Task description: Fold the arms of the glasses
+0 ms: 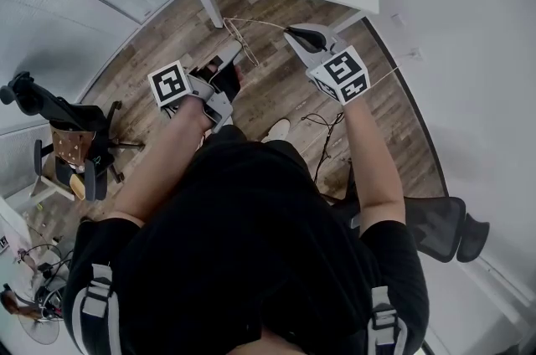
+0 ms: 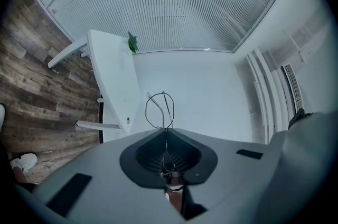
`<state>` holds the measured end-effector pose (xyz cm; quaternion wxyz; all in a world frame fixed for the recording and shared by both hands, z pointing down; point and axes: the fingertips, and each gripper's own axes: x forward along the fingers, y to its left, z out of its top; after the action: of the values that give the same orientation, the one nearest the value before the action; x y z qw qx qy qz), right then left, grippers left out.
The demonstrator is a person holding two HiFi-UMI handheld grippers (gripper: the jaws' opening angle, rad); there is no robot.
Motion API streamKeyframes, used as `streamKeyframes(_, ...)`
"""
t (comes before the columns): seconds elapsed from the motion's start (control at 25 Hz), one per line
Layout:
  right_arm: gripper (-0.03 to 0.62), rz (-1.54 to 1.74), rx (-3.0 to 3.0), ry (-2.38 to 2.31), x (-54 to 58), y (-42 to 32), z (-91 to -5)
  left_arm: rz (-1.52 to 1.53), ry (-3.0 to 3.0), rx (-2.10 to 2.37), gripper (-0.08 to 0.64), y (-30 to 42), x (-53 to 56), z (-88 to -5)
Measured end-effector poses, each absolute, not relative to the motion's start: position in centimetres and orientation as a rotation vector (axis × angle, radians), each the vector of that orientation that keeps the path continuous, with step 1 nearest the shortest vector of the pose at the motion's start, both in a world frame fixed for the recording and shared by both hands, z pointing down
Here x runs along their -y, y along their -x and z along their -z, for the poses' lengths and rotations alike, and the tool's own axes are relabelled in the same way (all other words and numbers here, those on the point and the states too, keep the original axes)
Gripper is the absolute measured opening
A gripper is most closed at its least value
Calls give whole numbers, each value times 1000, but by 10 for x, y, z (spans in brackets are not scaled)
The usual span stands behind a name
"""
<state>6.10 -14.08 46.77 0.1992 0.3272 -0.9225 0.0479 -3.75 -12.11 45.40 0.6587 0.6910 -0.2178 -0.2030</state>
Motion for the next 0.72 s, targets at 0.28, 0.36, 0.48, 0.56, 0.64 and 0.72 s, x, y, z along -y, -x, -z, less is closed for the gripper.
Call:
streamKeyframes(0.28,23,-134,2592,-912,126,-51,-466,480,-1568,522,12,39,124,-449)
streamKeyframes(0.36,23,-140,2597,-916,123,-49,-466,483,-1568,527,12,40,124,-449)
streamKeyframes(0.48,23,-137,2596,-913,118,-45,-466,486,-1566,538,12,41,125,-449)
streamKeyframes(0.56,21,-129,2589,-906,115,-42,-467,490,-1564,545,12,42,126,-449)
streamKeyframes(0.64,21,-130,2586,-898,112,-39,-468,495,-1565,550,12,43,127,-449)
streamKeyframes(0.72,21,-127,2584,-888,109,-36,-469,498,-1567,556,12,43,127,-448)
